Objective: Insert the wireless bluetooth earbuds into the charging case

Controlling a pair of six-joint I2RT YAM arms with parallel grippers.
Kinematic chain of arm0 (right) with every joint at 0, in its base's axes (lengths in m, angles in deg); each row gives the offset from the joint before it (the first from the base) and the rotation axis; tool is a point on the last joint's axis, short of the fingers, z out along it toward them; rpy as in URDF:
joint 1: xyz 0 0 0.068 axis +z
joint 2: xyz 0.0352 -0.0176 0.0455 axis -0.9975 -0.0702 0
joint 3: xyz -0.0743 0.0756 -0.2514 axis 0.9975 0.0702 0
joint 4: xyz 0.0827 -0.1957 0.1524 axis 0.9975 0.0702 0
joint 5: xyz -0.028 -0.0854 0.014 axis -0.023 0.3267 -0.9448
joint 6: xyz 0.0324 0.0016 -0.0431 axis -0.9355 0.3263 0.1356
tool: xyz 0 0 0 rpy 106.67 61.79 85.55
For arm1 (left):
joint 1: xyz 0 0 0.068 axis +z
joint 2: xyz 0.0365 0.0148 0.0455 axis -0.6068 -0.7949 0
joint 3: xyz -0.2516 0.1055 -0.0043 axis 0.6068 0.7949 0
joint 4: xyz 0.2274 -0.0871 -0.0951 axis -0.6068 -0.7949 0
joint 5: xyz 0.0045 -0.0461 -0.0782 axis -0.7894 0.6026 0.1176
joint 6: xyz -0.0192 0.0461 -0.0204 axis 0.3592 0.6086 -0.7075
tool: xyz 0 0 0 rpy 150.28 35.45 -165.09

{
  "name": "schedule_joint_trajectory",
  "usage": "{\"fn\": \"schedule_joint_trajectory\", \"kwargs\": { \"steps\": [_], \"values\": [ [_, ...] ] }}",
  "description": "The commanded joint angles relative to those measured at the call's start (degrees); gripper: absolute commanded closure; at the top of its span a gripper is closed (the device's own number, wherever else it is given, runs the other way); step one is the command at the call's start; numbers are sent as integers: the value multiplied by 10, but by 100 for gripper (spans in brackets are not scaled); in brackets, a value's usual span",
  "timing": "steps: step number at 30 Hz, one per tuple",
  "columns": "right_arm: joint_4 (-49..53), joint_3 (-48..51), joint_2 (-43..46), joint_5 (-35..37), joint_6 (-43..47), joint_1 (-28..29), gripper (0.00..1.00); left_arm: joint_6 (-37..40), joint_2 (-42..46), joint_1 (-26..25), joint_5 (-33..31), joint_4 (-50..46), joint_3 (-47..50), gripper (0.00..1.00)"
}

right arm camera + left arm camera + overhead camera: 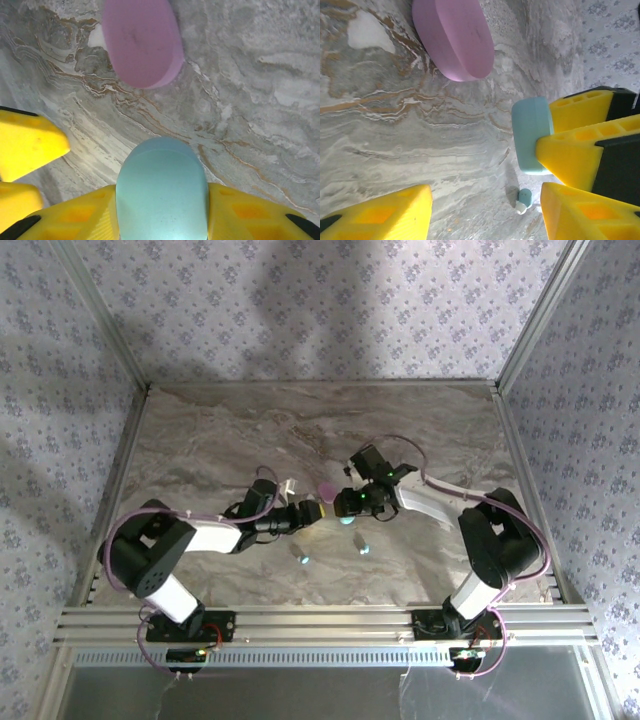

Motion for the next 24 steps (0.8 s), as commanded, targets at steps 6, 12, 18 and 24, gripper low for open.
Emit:
{"fn": "schedule_joint_trajectory", "kwargs": {
  "steps": [6,12,18,24],
  "values": [
    [-103,54,23,-162,-84,-50,55,-46,-39,-7,26,120,6,35],
    [-161,78,27,-213,-132,-76,55,-51,-45,-12,28,134,3,33],
    [-194,88,27,-240,-160,-89,56,-61,-63,-17,30,157,0,33],
    [-206,92,27,-251,-171,-90,56,-71,-81,-18,37,181,-6,28]
  ]
}}
